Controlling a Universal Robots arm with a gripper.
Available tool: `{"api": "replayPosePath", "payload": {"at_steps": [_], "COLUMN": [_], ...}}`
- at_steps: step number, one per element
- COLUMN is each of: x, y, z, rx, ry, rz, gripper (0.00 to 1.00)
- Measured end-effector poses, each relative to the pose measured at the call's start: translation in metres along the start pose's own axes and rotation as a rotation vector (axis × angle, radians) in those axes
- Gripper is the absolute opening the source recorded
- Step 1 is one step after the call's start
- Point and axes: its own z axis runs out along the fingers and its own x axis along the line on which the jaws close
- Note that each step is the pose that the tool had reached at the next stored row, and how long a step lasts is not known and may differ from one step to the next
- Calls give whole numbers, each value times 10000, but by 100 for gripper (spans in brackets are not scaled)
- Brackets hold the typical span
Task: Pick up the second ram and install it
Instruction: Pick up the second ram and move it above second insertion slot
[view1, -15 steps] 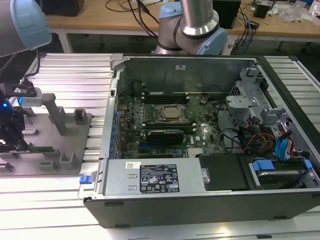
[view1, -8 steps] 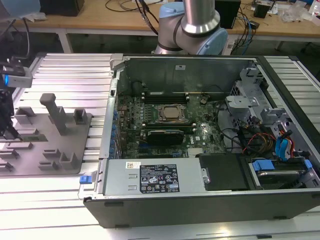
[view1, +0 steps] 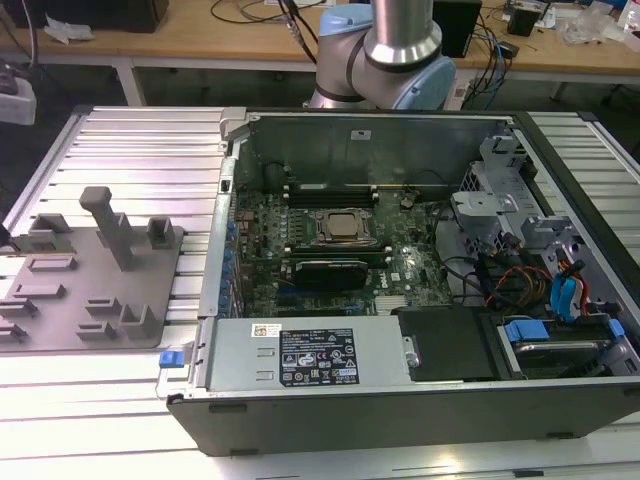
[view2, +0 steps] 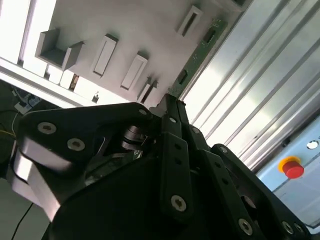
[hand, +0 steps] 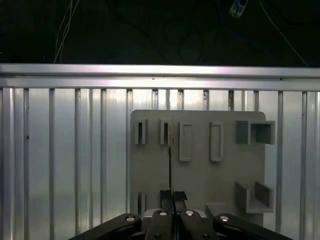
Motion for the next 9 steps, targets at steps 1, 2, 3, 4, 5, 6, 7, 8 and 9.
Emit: {"api": "replayPosePath", "payload": {"at_steps": [1, 2, 3, 4, 5, 6, 7, 8, 9], "x": [-1, -2, -3, -4, -5, -6, -7, -8, -10], "y": [0, 0, 1, 1, 1, 1, 1, 1, 1], "z": [-80, -170, -306, -371, -458, -584, -674, -793, -907], "rx": [0, 0, 0, 0, -1, -1, 1, 1, -1], "ry": [0, -1, -2, -2, -3, -4, -8, -11, -13], "rz": [0, 0, 0, 1, 1, 1, 1, 1, 1], "gripper": [9, 9, 9, 9, 9, 9, 9, 9, 9]}}
